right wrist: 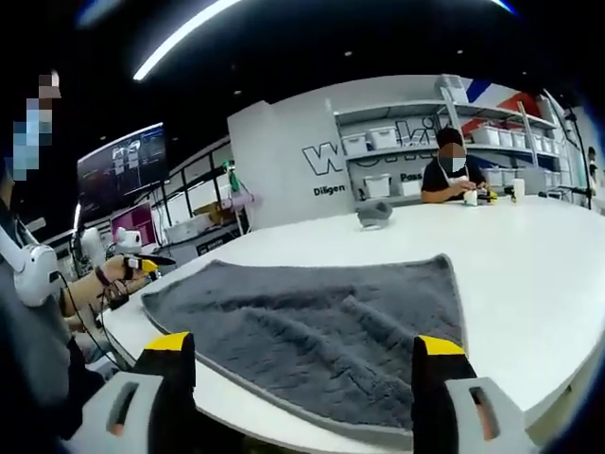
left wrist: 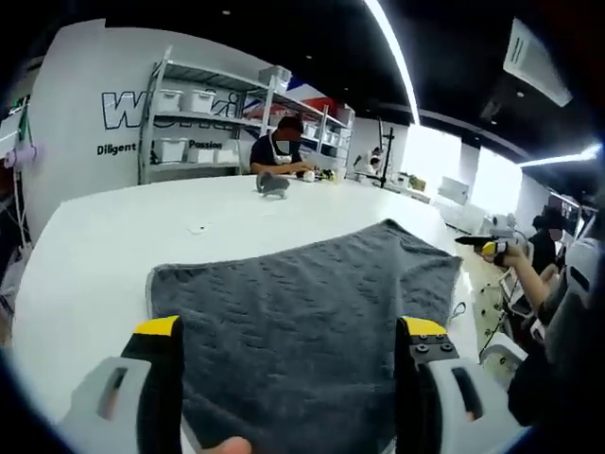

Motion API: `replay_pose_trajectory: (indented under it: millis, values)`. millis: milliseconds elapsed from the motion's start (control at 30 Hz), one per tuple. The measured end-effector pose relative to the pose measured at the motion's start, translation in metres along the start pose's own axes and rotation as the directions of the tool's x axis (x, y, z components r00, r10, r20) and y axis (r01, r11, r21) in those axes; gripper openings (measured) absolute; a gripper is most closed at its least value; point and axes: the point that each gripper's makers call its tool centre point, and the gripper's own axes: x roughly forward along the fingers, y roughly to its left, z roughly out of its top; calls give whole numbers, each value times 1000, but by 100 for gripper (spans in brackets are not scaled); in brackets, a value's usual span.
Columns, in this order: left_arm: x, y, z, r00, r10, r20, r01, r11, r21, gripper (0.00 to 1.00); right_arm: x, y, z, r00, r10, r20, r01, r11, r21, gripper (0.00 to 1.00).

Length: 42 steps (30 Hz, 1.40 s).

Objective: Fold the towel on the table until its edges align and the towel forms a compact rectangular stack.

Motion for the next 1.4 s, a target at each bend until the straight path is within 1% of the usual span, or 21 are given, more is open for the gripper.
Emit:
replay_pose_trajectory:
  millis: [33,233,333,400,467,500,600,733,800,900,1033,1067,1100,1133,1167,1233,1267,1300,1333,1367,1400]
  values:
    - [9,7,-2,1000,6,-27,-5,1000,25,91,0,0,0,1000,1,1,-1,1000,-1,99]
    - [48,39,1,998,27,-48,-27,1000,-9,83,-2,-3,-1,1000,-3,4,3,1000,5,99]
    - [65,61,8,997,70,-34,-71,997,-37,77,-3,-5,-2,1000,-10,0,10,1000,7,99]
    - [77,75,13,996,89,-18,-90,992,-93,71,-3,-6,-3,1000,-12,0,12,1000,11,99]
    - [82,80,13,996,91,-17,-92,990,-102,65,-3,-6,-3,1000,-12,1,12,1000,12,99]
    - [89,77,10,995,100,-21,-102,989,-109,62,-3,-6,-4,1000,-12,0,12,1000,14,99]
    - [97,91,2,987,148,-59,-153,983,-99,51,-4,-7,-6,1000,-14,-3,14,1000,18,99]
    - [107,103,-10,976,196,-97,-206,974,-99,48,-5,-10,-8,1000,-19,-6,19,1000,23,99]
    - [110,108,-15,966,226,-124,-237,969,-77,45,-5,-12,-8,1000,-22,-6,23,999,25,99]
    - [110,116,-17,948,287,-141,-289,957,7,35,-4,-13,-9,1000,-22,-10,23,999,28,99]
    - [112,119,-16,937,324,-132,-321,946,44,29,-3,-13,-11,1000,-20,-21,20,999,26,99]
    - [112,120,-15,935,331,-125,-324,943,75,29,-3,-13,-11,1000,-20,-21,20,999,26,99]
    - [112,121,-13,932,343,-116,-330,937,118,28,-3,-13,-11,1000,-19,-20,20,999,26,99]
    - [110,123,-12,924,365,-114,-344,923,172,27,-3,-13,-11,1000,-19,-19,19,999,28,99]
    - [110,128,-11,919,375,-119,-349,917,194,23,-3,-13,-11,1000,-19,-18,19,999,29,99]
    - [110,142,-8,902,412,-132,-366,890,273,17,-2,-14,-12,1000,-22,-21,23,999,31,98]
    - [108,147,-8,890,437,-134,-380,870,313,13,-2,-15,-12,999,-24,-22,24,999,31,98]
    - [103,155,-12,862,482,-158,-396,834,385,9,-1,-15,-12,999,-23,-23,24,999,31,98]
    - [103,157,-8,861,493,-126,-408,816,410,9,-1,-14,-12,999,-21,-24,22,999,30,98]
    - [101,159,-10,859,494,-135,-401,813,422,9,0,-13,-12,1000,-18,-25,19,999,29,98]
    - [100,163,-12,857,496,-137,-408,817,407,8,1,-12,-12,1000,-14,-27,15,999,28,98]
